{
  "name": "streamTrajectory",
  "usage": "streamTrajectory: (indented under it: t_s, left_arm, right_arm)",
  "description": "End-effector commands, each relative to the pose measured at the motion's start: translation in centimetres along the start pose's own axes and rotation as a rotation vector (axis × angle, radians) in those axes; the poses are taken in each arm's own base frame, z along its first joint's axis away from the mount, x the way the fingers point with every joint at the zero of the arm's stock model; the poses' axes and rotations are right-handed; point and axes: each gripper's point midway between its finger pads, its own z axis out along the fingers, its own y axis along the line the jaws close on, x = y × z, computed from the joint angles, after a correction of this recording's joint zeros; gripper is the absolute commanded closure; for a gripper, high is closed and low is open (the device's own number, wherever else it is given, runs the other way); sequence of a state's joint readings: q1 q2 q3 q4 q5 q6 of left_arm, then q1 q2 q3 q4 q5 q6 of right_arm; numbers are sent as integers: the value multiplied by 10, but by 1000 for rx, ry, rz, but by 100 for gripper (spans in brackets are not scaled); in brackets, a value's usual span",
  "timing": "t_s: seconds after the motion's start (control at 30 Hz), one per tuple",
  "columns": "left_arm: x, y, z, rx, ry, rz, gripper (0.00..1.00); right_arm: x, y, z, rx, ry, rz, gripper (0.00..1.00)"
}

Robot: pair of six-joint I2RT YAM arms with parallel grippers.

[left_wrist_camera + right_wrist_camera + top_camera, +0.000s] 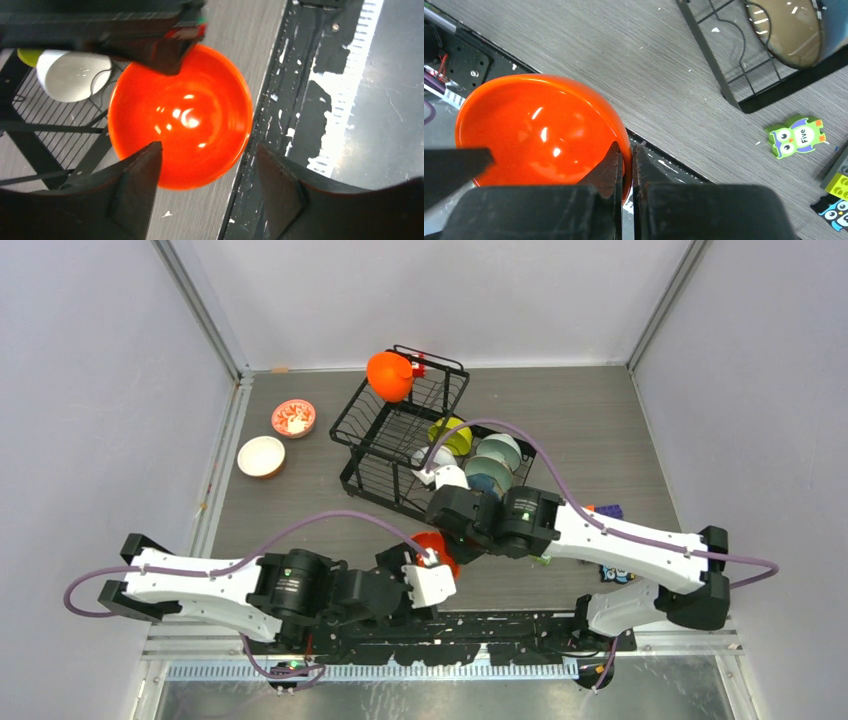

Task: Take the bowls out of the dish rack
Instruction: Place the bowl at the center of the board.

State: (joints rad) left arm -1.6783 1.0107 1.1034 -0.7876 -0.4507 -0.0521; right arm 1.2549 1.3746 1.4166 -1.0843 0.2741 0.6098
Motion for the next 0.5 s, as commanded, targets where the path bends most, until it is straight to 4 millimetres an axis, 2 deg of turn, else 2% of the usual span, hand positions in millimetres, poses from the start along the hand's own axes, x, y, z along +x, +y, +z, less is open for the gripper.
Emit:
streamTrajectory:
  t_s: [0.0, 0.03, 0.07, 0.13, 0.33, 0.47]
  left_arm:
    - [-24, 30, -14, -163, -164, -238, 23]
    - [-25, 36, -18, -195, -192, -293, 3]
    - [-26, 41, -22, -218, -218, -354, 1]
    - [-26, 49, -30, -248, -267, -489, 0]
    - [-31, 44, -34, -197, -344, -681, 0]
    - [-19, 61, -36, -336, -336, -953, 0]
  right_arm:
    - [-20, -14, -26, 0, -168, 112, 99]
    - [-19, -18, -27, 9, -182, 127, 99]
    - [-18, -23, -28, 17, -197, 141, 99]
    - [-16, -28, -31, 8, -231, 178, 99]
    - [-11, -42, -28, 42, -282, 252, 99]
    - [-13, -47, -23, 58, -318, 303, 99]
